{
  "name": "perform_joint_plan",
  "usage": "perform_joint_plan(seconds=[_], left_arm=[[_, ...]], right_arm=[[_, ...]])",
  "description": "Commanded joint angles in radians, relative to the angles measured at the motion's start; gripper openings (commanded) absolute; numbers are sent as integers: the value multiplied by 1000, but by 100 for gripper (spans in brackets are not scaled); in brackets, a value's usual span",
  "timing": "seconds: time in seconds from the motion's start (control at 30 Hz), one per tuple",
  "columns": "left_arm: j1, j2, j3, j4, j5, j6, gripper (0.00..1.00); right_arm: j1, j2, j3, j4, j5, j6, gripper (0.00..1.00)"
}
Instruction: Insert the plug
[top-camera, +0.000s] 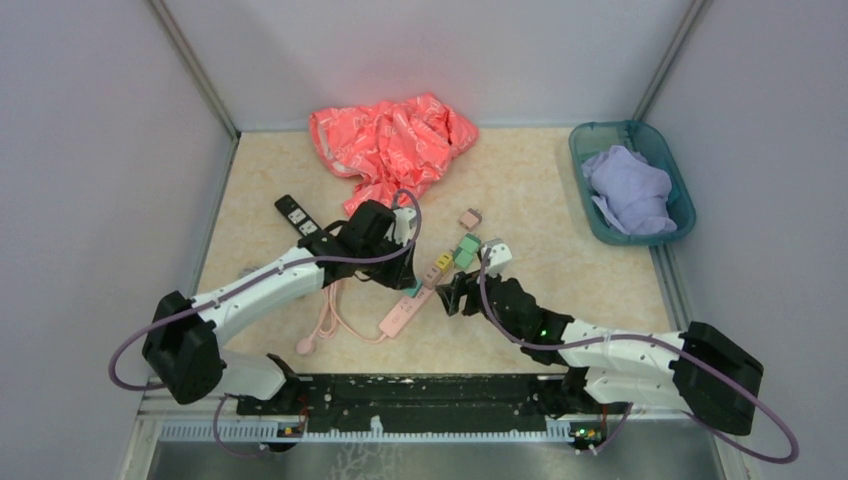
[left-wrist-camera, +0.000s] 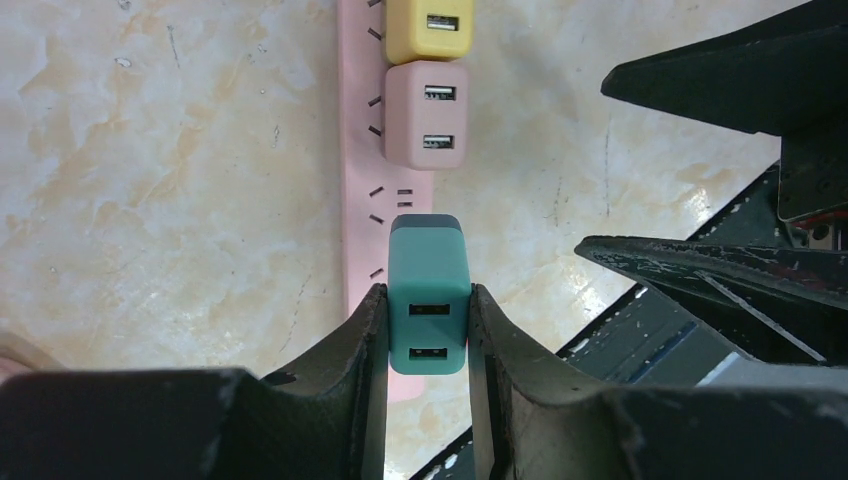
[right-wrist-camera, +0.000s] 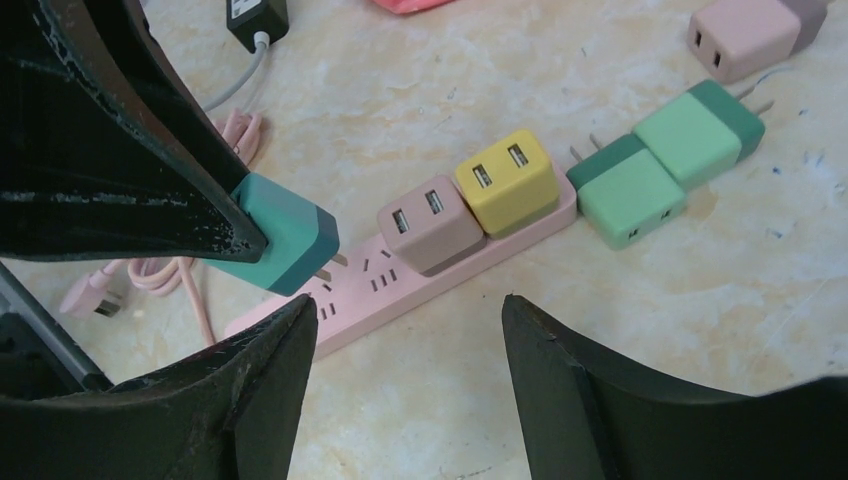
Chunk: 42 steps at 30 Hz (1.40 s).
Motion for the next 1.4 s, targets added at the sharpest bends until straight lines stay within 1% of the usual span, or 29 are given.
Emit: perform_joint_plan(seconds=[0.0, 0.17, 0.3, 0.43, 0.73, 0.9, 1.07, 1.17, 1.37], left_arm=[[-25, 31, 51, -17, -62, 37, 0], [-42, 79, 61, -15, -77, 48, 0], [-46, 100, 61, -6, -82, 50, 0], [-48, 112, 63, -3, -93, 55, 0], [-56, 129, 64, -2, -102, 59, 0], [-73, 140, 69, -3, -115, 57, 0], [-84, 152, 73, -7, -135, 57, 0], [-91, 158, 78, -11, -145, 56, 0], [-106, 179, 97, -32, -173, 56, 0]], right_arm=[[5, 53, 3, 48, -12, 191, 66], [5, 145, 0, 93, -26, 314, 63], [5, 205, 15, 93, 9, 369, 56], [2, 250, 23, 119, 48, 409, 50], [-49, 328, 17, 226, -7, 476, 39], [-74, 283, -18, 282, -38, 474, 40], [-96, 220, -37, 276, -23, 470, 50], [-122, 222, -36, 278, -34, 488, 52], [-147, 249, -9, 302, -54, 500, 52]])
